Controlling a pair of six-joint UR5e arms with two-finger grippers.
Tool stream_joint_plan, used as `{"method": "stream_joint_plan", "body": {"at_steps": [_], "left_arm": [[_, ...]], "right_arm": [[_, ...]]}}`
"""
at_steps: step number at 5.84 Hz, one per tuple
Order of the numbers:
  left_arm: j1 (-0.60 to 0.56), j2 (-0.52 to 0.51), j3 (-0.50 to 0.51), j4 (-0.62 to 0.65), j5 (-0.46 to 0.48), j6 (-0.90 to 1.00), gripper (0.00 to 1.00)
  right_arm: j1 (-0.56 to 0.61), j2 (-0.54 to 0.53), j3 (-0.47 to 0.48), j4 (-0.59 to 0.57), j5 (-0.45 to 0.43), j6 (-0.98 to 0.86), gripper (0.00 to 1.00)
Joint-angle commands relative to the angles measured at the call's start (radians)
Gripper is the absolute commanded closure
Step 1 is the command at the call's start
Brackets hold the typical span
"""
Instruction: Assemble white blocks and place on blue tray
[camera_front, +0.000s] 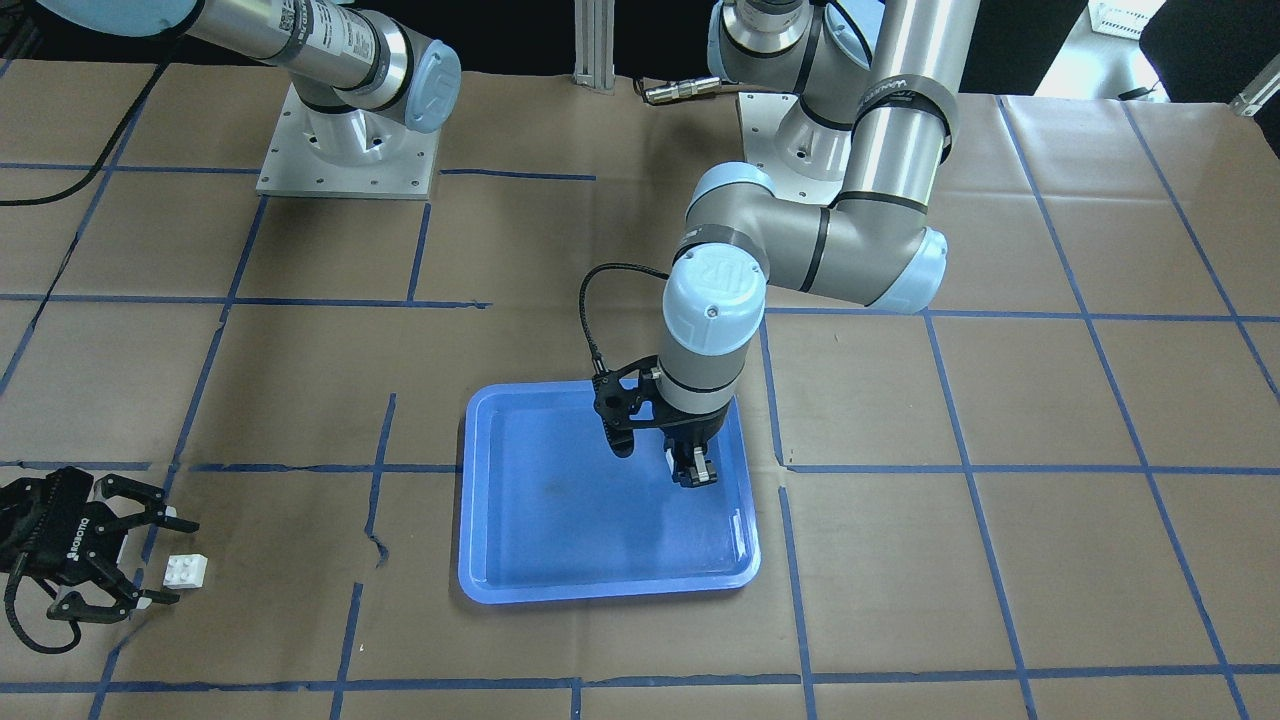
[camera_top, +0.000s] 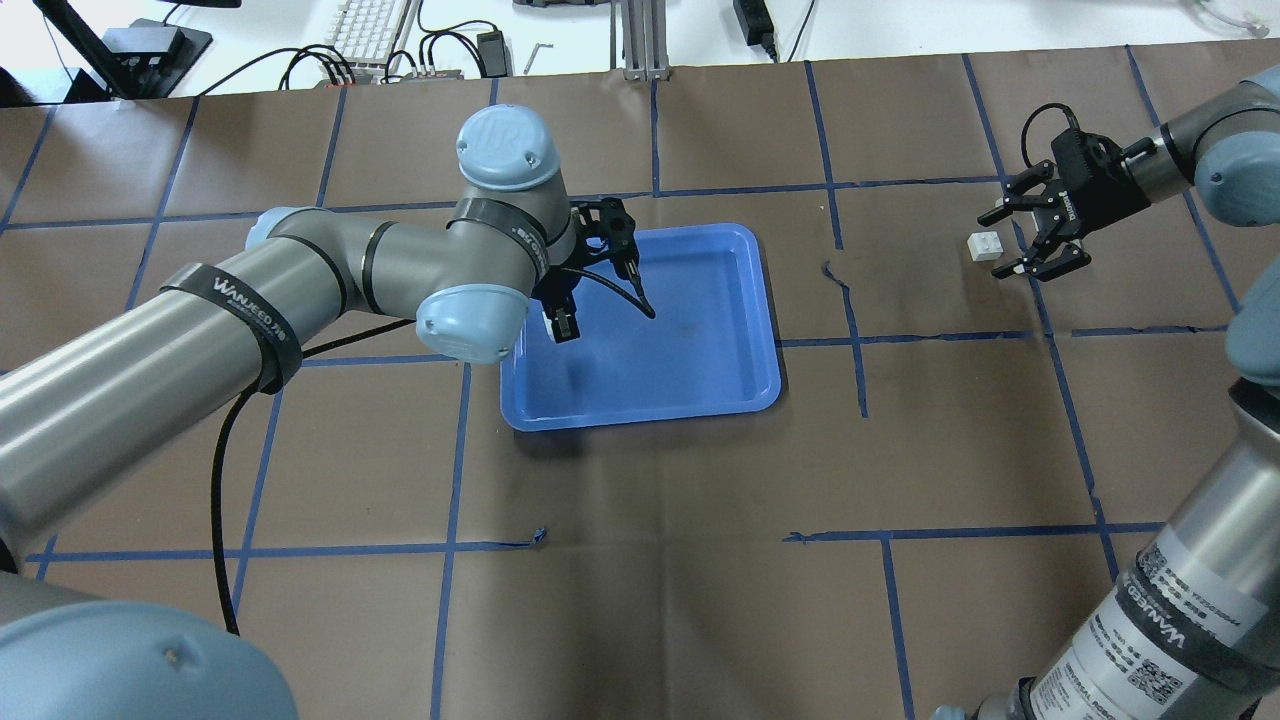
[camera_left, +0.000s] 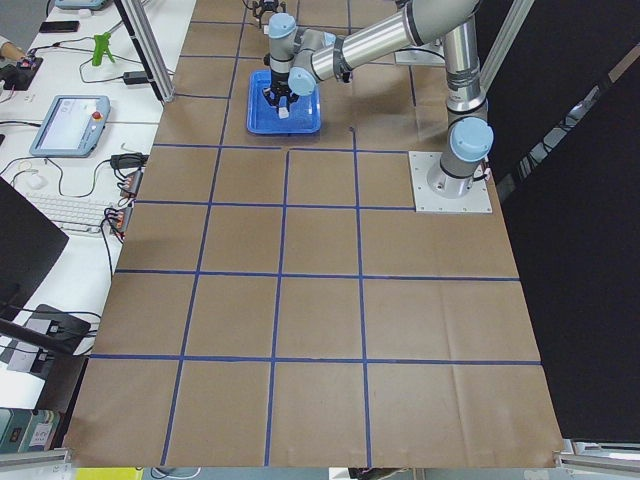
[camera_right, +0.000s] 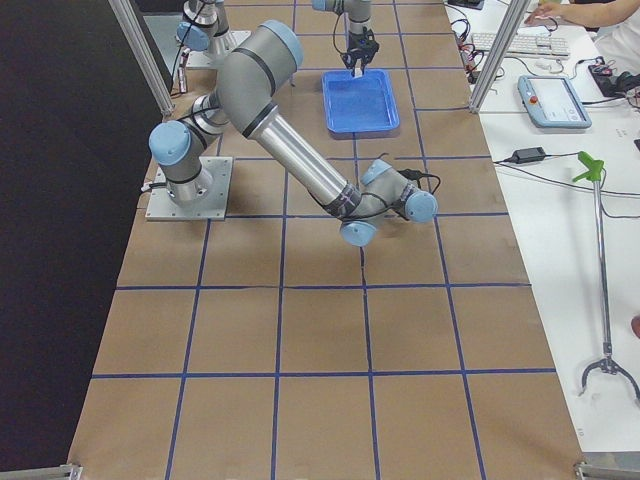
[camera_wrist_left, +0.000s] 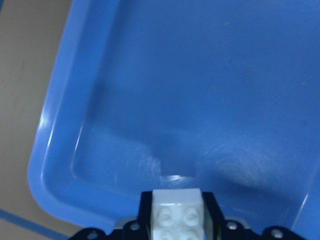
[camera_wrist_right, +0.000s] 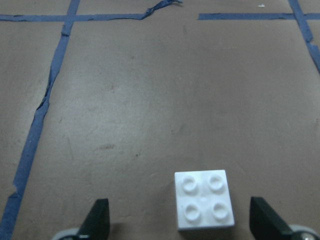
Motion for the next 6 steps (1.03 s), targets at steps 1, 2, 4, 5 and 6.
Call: {"method": "stream_joint_plan", "body": {"at_steps": [1,2,4,5,6], "left_arm": [[-0.034,-0.05,0.011,0.005,-0.001,0.019,0.95],[-0.06,-0.049,0.016,0.009,-0.008,0.018,0.91],[-0.07,-0.056,-0.001,0.109,-0.043,0.016,0.32],[-0.07,-0.053,0.008,0.097,-0.061,0.021,0.1],[-0.07,-0.05,0.016,0.095,-0.058,0.019,0.09]], "right_arm": [[0.0,-0.001,-0.002,-0.001,0.003,-0.001,0.29],[0.0,-0.001,-0.002,-0.006,0.002,-0.001,0.48],[0.0,-0.001,-0.002,-0.047,-0.003,0.001,0.67],[0.0,-0.005,-0.003,-0.046,-0.004,0.002,0.74],[0.0,-0.016,-0.006,-0.04,-0.003,0.011,0.75]]}}
